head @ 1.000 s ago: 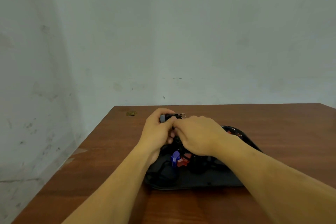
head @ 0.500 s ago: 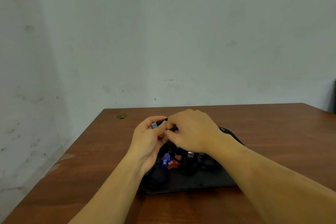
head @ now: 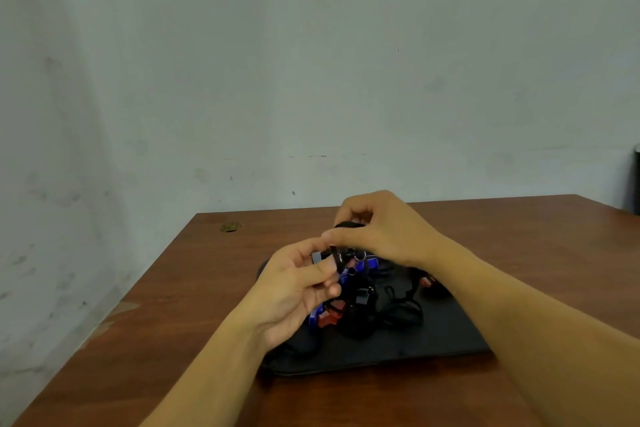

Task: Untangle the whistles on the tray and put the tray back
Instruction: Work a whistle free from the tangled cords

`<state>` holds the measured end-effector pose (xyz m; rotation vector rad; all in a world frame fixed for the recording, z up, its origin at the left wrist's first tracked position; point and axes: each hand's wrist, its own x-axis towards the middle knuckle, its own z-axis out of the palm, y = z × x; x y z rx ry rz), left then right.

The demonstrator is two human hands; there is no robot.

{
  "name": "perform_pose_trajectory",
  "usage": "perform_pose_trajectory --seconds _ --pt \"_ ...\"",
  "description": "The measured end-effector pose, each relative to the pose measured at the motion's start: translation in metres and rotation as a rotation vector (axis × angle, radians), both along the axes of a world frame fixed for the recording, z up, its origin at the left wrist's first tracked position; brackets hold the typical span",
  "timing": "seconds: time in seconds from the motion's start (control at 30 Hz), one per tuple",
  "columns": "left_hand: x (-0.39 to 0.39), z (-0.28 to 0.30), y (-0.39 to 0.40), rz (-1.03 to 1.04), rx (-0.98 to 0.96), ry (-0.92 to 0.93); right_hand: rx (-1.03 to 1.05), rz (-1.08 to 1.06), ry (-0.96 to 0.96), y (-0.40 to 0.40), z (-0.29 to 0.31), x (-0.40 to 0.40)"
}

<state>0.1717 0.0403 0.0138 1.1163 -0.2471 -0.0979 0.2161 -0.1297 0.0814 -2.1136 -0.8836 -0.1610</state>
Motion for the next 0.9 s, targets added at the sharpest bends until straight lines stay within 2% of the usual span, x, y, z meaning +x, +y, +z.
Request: perform_pose_trajectory --seconds 0.2,0.3,0.43,0.53,0.6,0.7,0.77,0.9 --pt "0.001 0.0 -0.007 -0.122 -0.17 -0.085 0.362 -0.022 0.365 0.002 -0.019 0.004" --pt "0.005 0.0 -0.011 -0.096 -0.224 -0.093 0.366 -0.056 0.304 0.006 -0.03 0.011" --pt "0.013 -0.001 -0.013 0.055 -0.269 -0.063 0.163 -0.086 0.088 0.01 -0.044 0.015" --pt "0.018 -0.006 -0.014 0.195 -0.161 -0.067 -0.098 -0.182 -0.166 0.009 -0.046 0.014" --pt "0.022 -0.01 -0.014 0.332 -0.059 -0.056 -0.287 -0.168 -0.267 0.013 -0.043 0.008" --pt "0.027 -0.022 -0.009 0.509 0.222 -0.078 -0.534 -0.109 -0.298 0.02 -0.04 -0.002" --pt "0.029 -0.028 -0.006 0.528 0.369 -0.111 -0.648 -0.068 -0.303 0.022 -0.041 -0.003" --pt "0.027 -0.026 0.001 0.443 0.481 -0.152 -0.669 -0.012 -0.347 0.019 -0.028 -0.002"
